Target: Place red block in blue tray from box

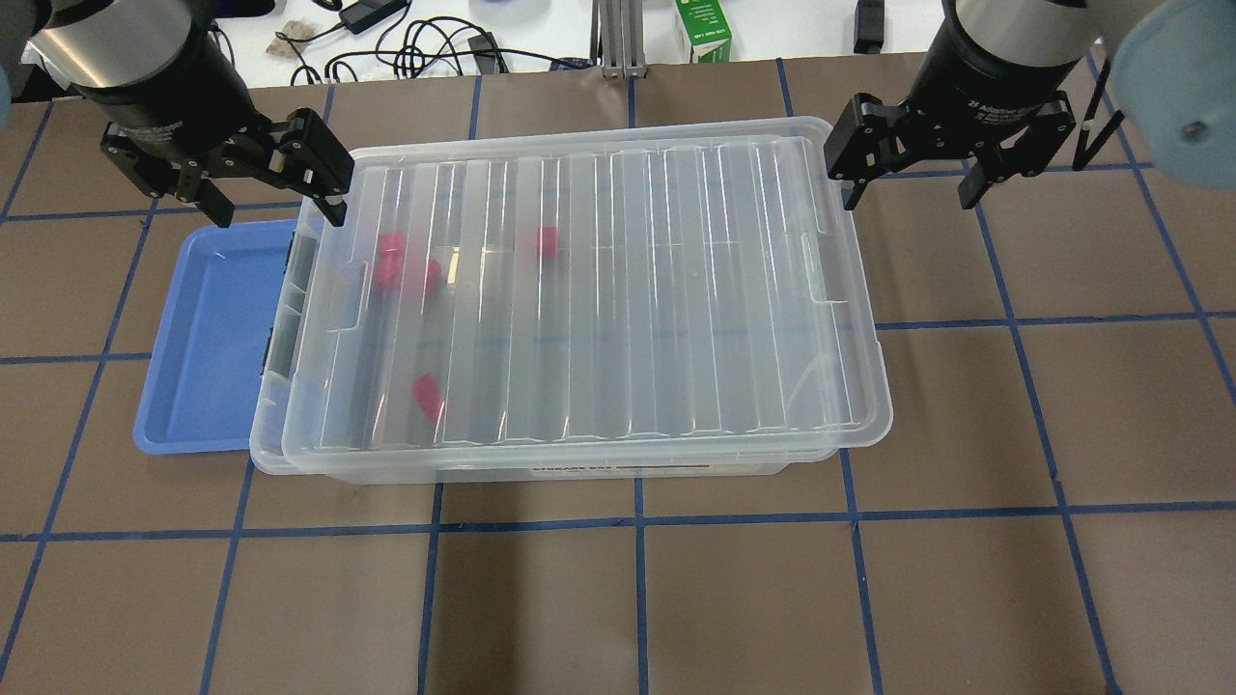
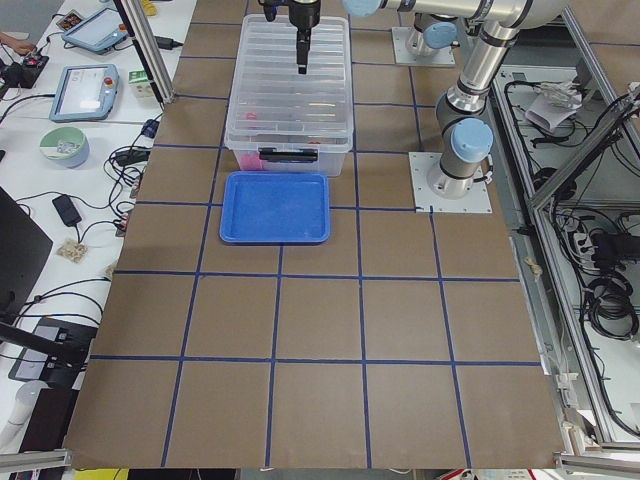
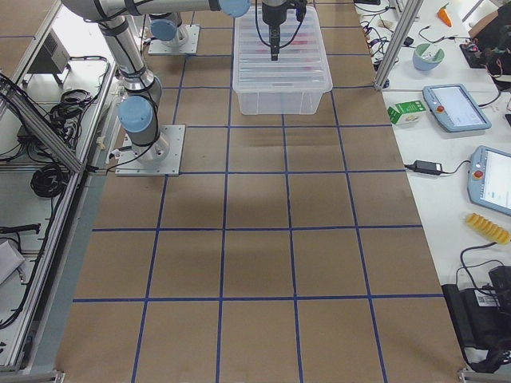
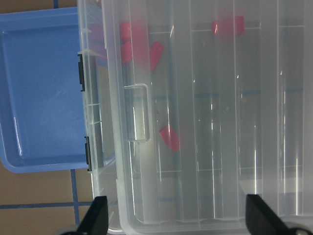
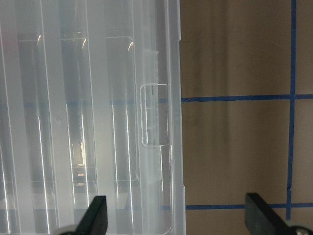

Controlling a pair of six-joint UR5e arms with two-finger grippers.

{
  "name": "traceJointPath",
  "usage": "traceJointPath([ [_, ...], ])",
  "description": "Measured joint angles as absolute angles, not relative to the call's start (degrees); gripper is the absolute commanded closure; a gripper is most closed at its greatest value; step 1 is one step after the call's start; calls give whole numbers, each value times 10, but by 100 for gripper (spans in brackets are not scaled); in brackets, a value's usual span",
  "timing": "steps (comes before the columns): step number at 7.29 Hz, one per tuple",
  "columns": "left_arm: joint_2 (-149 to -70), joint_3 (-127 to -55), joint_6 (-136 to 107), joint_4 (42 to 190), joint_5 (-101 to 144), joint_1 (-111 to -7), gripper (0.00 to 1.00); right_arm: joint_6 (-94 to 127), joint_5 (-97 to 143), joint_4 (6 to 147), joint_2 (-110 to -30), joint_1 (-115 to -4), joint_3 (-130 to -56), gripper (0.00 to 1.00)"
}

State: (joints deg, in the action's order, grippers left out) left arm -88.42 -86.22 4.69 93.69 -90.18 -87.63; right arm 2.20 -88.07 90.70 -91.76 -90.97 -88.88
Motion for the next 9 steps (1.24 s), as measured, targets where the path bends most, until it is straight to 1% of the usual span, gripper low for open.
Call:
traceJointPath([
  [5,-885,-862,47,937,-902,-876,0,17,-875,912,-912,-909,-893,0],
  [6,-886,-862,47,937,-902,-876,0,17,-874,926,-906,-908,-904,0],
  [9,-886,-863,47,937,-902,-876,0,12,-880,1061,-844,-902,-991,0],
])
